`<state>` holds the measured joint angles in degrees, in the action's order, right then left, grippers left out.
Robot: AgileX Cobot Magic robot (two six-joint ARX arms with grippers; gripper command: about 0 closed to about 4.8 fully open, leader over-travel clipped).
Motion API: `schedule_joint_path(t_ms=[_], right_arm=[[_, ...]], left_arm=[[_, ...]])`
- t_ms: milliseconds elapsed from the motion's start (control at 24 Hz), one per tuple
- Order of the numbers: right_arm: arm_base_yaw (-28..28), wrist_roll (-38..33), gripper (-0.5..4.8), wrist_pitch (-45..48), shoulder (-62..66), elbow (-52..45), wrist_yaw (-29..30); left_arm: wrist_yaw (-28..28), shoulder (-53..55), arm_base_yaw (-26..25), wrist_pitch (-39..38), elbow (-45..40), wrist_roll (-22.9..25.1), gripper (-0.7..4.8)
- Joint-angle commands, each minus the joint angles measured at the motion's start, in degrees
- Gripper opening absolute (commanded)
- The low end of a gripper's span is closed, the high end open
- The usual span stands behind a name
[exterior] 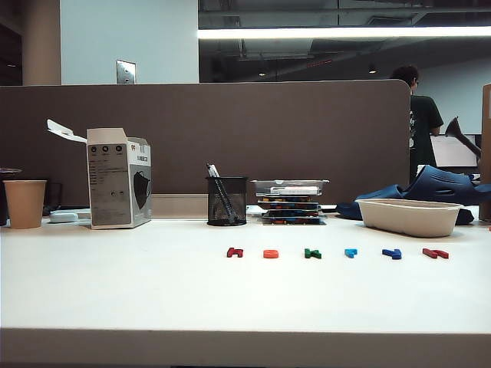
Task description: Select the appropriate letters from the row of letter magnets placed on the table to arrange into the word "sky".
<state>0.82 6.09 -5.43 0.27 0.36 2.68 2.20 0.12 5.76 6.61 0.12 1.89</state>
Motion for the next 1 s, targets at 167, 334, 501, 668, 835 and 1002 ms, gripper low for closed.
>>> schedule_joint_path(t_ms=[167, 334, 501, 668, 835, 1002], right_arm=[[0.0, 0.1, 0.02, 1.0, -0.3, 0.2, -0.2], [0.0, 0.1, 0.02, 1.0, -0.3, 0.2, -0.2], [0.0, 0.1, 0.02, 1.0, -0.3, 0.2, -0.2], [0.0, 0.1, 0.02, 1.0, -0.3, 0.2, -0.2], [0.0, 0.1, 0.02, 1.0, -0.3, 0.2, -0.2], [0.0, 0.1, 0.02, 1.0, -0.3, 0.2, -0.2]], left_arm=[[0.0, 0.0, -0.1, 0.7, 0.3, 0.0, -0.05], [0.0, 0.0, -0.1, 0.7, 0.3, 0.0, -0.05], [0.3, 0.0, -0.1, 1.9, 0.5, 0.0, -0.05], [4.7, 0.0, 0.0, -0.4, 5.7, -0.5, -0.05], [6.3, 0.0, 0.0, -18.4, 19.0, -0.5, -0.05], [7.1, 4.6, 0.0, -36.7, 36.0, -0.4, -0.05]])
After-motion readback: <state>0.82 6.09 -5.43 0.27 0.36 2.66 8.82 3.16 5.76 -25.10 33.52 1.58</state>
